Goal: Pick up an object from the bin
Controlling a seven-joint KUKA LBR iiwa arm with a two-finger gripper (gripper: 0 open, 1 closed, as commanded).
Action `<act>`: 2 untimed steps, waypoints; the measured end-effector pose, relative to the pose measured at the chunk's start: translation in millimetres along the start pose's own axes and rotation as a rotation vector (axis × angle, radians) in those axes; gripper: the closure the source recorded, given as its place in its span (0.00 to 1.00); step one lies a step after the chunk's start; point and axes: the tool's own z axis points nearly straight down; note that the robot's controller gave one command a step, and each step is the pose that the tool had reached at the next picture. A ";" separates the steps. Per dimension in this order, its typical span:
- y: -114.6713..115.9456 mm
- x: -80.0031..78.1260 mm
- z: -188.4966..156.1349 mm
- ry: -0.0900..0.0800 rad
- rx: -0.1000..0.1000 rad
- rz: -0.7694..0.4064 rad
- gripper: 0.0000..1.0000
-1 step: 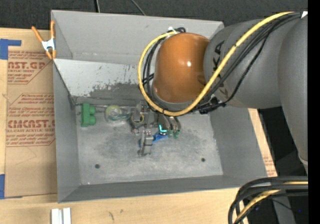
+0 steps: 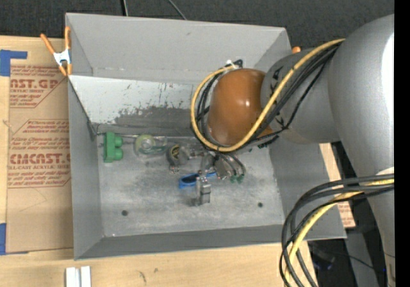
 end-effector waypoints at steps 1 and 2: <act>1.3 -1.1 -3.2 -0.003 0.000 -0.001 1.00; 5.7 -10.7 -206.9 -0.010 0.003 -0.415 1.00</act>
Offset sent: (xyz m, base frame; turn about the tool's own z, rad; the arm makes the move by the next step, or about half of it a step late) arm 0.0000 0.0000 0.0000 0.0000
